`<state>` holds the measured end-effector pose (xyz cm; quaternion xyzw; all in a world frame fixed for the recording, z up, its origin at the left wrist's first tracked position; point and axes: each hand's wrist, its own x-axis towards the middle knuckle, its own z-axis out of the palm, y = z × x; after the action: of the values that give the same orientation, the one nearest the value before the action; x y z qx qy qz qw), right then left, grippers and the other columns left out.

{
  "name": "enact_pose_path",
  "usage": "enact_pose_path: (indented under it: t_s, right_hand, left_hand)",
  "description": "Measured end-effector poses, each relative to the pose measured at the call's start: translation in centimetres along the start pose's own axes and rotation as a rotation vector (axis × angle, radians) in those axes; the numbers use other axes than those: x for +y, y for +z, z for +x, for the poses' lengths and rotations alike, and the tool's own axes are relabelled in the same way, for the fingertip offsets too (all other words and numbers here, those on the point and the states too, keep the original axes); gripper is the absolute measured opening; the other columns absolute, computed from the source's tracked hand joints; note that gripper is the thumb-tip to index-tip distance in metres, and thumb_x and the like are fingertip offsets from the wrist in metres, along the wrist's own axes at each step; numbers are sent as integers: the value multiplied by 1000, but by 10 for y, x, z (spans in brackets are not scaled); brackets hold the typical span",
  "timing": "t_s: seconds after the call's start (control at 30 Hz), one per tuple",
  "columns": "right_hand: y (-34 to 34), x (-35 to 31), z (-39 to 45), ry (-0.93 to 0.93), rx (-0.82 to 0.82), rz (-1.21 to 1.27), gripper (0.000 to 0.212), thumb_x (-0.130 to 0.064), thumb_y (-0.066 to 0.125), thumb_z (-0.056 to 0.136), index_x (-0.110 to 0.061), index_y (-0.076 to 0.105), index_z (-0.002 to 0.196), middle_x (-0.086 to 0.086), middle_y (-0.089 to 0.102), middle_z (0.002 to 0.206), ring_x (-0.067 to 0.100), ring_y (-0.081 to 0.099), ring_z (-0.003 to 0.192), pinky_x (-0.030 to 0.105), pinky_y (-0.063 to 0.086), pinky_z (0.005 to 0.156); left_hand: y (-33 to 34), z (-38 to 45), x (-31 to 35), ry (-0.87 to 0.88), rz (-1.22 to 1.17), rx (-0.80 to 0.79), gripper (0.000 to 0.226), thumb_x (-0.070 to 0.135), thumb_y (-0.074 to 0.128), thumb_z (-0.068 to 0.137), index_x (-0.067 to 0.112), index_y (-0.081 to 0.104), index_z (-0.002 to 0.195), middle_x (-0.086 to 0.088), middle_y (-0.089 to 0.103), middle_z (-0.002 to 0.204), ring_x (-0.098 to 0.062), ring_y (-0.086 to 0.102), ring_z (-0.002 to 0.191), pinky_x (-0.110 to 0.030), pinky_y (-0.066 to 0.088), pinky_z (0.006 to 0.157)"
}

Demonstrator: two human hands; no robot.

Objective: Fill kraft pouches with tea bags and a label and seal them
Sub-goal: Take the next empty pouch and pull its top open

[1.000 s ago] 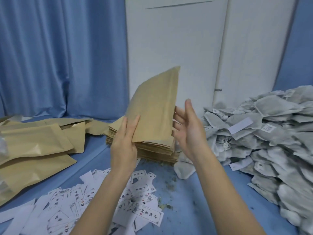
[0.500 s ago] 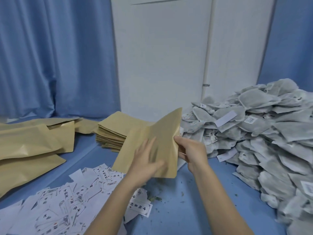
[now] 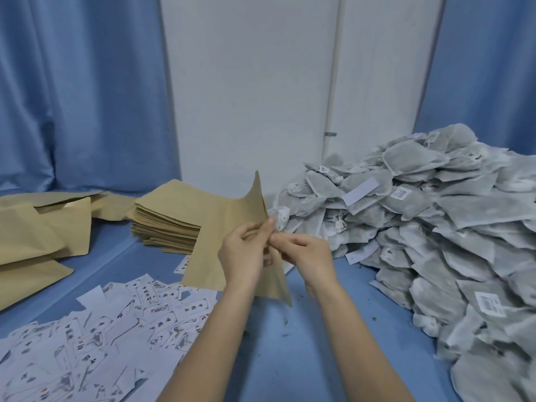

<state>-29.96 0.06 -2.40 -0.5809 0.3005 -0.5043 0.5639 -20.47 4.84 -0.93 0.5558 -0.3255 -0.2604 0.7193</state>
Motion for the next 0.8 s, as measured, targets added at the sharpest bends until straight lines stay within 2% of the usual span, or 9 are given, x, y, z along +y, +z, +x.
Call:
enact_pose_path:
  t_s: [0.1,0.23,0.3,0.37,0.4,0.47,0.57,0.63,0.8]
  right_hand:
    - [-4,6,-1,82,-4,112,13,-15,74,76,-5,75,84,14,73,86,23,69,76,25,55,69]
    - [-11,9,-3,98,20,140,16,-20,72,79,-7,75,88,11,73,88,21,69,81,28,54,74]
    - [-11,9,-6,-41,93,-134,8,-25,71,80,-20,76,79,-1,74,81,11,68,80,21,52,74]
    - [-8,9,-8,-282,159,-623,11,-27,64,85,-23,74,86,-7,72,84,5,64,83,13,44,73]
    - [-7,9,-9,-383,146,-819,16,-24,60,87,-20,73,95,-4,71,90,9,62,87,15,42,76]
    - [-7,6,-9,-460,109,-951,18,-18,55,90,-12,70,100,5,68,92,17,59,86,23,42,79]
    - [-14,2,-7,-454,139,-1007,23,-14,47,93,-10,53,71,8,57,69,19,46,64,25,34,62]
    - [-14,1,-7,-405,173,-958,27,-14,46,93,-12,43,66,0,45,59,15,36,54,23,24,56]
    - [-19,4,-9,-288,269,-751,32,-11,49,90,-10,46,58,-3,40,46,8,42,51,13,33,51]
  left_hand:
    - [7,-3,-5,-41,-48,-27,13,31,71,83,20,72,76,-2,73,72,-16,70,63,-27,55,51]
    - [13,-7,-11,-100,-121,-63,20,24,63,91,11,72,79,-5,73,73,-13,70,62,-23,52,47]
    - [16,-7,-16,-44,-13,-37,27,22,57,94,12,70,73,-6,71,71,-17,68,64,-28,55,54]
    - [20,-8,-20,123,219,8,39,16,52,96,13,58,58,4,60,54,-7,59,55,-18,49,61]
    - [22,-10,-19,205,320,32,44,13,50,95,16,48,52,6,51,46,-4,52,50,-9,39,54]
    - [25,-12,-18,313,452,34,47,9,48,94,22,37,51,8,40,43,-7,44,47,-19,31,52]
    - [27,-14,-16,409,555,-29,41,10,47,95,19,35,56,-11,53,55,-22,39,54,-28,21,54]
    - [29,-12,-17,452,610,-33,38,10,46,95,15,35,59,-23,58,65,-31,43,58,-29,18,55]
    - [32,-7,-19,478,661,-65,29,9,43,96,7,42,67,-16,52,59,-30,42,57,-29,19,54]
